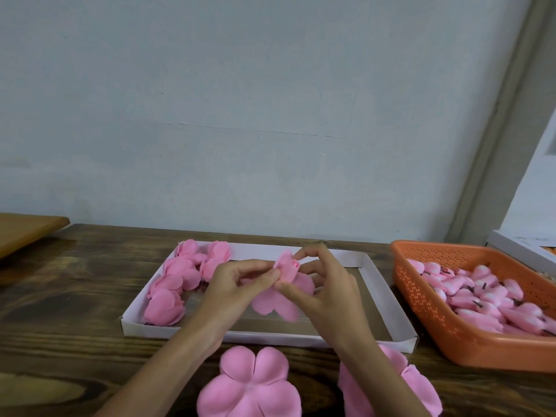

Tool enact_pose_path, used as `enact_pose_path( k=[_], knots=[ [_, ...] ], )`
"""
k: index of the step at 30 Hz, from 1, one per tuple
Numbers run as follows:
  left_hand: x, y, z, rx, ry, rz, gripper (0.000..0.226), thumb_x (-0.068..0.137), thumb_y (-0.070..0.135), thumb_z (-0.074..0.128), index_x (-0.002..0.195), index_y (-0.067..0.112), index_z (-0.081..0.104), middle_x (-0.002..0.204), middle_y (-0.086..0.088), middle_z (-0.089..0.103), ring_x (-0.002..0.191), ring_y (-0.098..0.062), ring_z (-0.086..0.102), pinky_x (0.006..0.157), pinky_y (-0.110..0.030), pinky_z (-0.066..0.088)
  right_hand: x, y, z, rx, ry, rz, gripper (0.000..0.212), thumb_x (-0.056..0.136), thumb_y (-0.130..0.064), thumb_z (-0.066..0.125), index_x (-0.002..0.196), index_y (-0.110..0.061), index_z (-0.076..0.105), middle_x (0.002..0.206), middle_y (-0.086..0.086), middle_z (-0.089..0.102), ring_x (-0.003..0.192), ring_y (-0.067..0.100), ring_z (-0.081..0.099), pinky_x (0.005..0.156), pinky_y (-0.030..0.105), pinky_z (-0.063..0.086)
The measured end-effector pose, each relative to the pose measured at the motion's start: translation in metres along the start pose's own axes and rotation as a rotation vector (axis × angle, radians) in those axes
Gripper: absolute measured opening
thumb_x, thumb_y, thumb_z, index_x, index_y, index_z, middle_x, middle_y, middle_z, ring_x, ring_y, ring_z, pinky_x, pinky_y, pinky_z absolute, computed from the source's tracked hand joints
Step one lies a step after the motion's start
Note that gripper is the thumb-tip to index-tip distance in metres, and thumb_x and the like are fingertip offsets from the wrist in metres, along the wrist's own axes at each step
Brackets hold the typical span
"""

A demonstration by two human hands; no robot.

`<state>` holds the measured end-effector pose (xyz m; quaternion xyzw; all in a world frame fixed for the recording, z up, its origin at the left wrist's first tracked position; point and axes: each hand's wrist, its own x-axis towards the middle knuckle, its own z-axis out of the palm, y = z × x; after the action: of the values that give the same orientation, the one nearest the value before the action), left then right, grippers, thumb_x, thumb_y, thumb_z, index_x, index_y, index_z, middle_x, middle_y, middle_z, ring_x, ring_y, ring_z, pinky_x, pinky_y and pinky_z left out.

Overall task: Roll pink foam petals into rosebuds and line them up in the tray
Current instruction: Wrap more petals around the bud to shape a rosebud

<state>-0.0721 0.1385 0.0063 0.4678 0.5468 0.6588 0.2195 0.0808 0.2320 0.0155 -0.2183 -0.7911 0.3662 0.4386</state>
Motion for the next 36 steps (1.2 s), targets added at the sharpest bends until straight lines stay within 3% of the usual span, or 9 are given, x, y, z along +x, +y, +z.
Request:
enact_pose_path(
  k=[4, 8, 13, 16, 20, 22, 26, 31, 36],
  knots=[
    [-0.001, 0.003, -0.001, 0.004, -0.06, 0.035, 0.015, 0.093, 0.019, 0.071, 0.1, 0.013, 0.082, 0.095, -0.004, 0.079, 0.094, -0.015, 0.073, 0.078, -0.023, 0.055, 0.001, -0.006, -0.008, -0.099, -0.016, -0.023, 0.053, 0.074, -0.042, 0.09, 0.116, -0.045, 0.058, 0.084, -0.024, 0.074, 0.075, 0.0, 0.071, 0.06, 0.02, 0.054],
    [0.0, 0.006, 0.0, 0.086, -0.102, 0.148, 0.017, 0.096, 0.014, 0.065, 0.092, 0.009, 0.08, 0.083, 0.001, 0.071, 0.083, -0.009, 0.064, 0.073, -0.02, 0.048, 0.001, -0.011, -0.011, -0.231, 0.007, -0.075, 0.033, 0.073, -0.048, 0.089, 0.097, -0.039, 0.068, 0.077, -0.024, 0.072, 0.074, -0.003, 0.069, 0.061, 0.019, 0.053],
    [-0.001, 0.009, 0.002, 0.132, -0.155, 0.207, 0.026, 0.098, 0.02, 0.059, 0.089, 0.005, 0.078, 0.083, 0.0, 0.07, 0.083, -0.01, 0.063, 0.076, -0.023, 0.048, 0.001, -0.013, -0.012, -0.317, 0.044, -0.119, 0.035, 0.068, -0.053, 0.09, 0.085, -0.034, 0.065, 0.073, -0.022, 0.069, 0.071, 0.001, 0.065, 0.06, 0.018, 0.048],
    [-0.002, 0.009, 0.002, 0.091, -0.158, 0.16, 0.026, 0.101, 0.025, 0.058, 0.088, 0.012, 0.077, 0.084, 0.004, 0.069, 0.085, -0.009, 0.063, 0.079, -0.024, 0.048, 0.001, -0.014, -0.01, -0.275, 0.046, -0.126, 0.036, 0.07, -0.054, 0.087, 0.085, -0.03, 0.065, 0.08, -0.019, 0.068, 0.078, 0.007, 0.065, 0.068, 0.032, 0.056],
    [-0.001, 0.009, -0.001, 0.003, -0.165, 0.04, 0.03, 0.089, 0.029, 0.072, 0.118, 0.03, 0.076, 0.113, 0.005, 0.078, 0.112, -0.01, 0.07, 0.093, -0.026, 0.056, 0.002, -0.012, -0.011, -0.002, 0.044, -0.006, 0.028, 0.075, -0.038, 0.091, 0.084, -0.024, 0.068, 0.079, -0.01, 0.075, 0.075, 0.01, 0.075, 0.069, 0.044, 0.062],
    [-0.001, 0.007, -0.003, -0.061, -0.131, -0.045, 0.04, 0.081, 0.027, 0.081, 0.119, 0.036, 0.074, 0.114, 0.0, 0.078, 0.113, -0.018, 0.071, 0.096, -0.034, 0.057, 0.004, -0.009, -0.013, 0.056, 0.056, 0.056, 0.028, 0.073, -0.03, 0.093, 0.086, -0.021, 0.07, 0.08, -0.006, 0.077, 0.073, 0.012, 0.076, 0.071, 0.047, 0.062],
    [0.001, 0.0, -0.003, -0.261, 0.089, -0.221, 0.031, 0.077, 0.007, 0.088, 0.104, 0.019, 0.08, 0.104, -0.013, 0.079, 0.105, -0.034, 0.074, 0.084, -0.037, 0.062, 0.008, -0.004, -0.015, 0.164, 0.047, 0.096, 0.031, 0.073, -0.017, 0.093, 0.093, -0.015, 0.069, 0.085, 0.0, 0.079, 0.079, 0.019, 0.077, 0.075, 0.044, 0.064],
    [0.0, -0.002, 0.0, -0.368, 0.237, -0.258, 0.035, 0.065, 0.027, 0.088, 0.094, 0.009, 0.082, 0.098, -0.018, 0.078, 0.085, -0.029, 0.076, 0.065, -0.03, 0.059, 0.008, -0.003, -0.014, 0.248, -0.062, 0.038, 0.029, 0.073, -0.011, 0.091, 0.093, -0.009, 0.069, 0.089, 0.003, 0.079, 0.083, 0.021, 0.076, 0.073, 0.027, 0.06],
    [-0.001, -0.004, 0.004, -0.197, 0.302, -0.189, 0.01, 0.084, 0.017, 0.082, 0.094, 0.013, 0.081, 0.094, -0.011, 0.079, 0.095, -0.03, 0.075, 0.083, -0.042, 0.061, 0.005, -0.006, -0.012, 0.189, -0.168, -0.037, 0.028, 0.072, -0.014, 0.094, 0.089, -0.016, 0.071, 0.088, -0.003, 0.077, 0.085, 0.014, 0.074, 0.075, 0.028, 0.061]
  ],
)
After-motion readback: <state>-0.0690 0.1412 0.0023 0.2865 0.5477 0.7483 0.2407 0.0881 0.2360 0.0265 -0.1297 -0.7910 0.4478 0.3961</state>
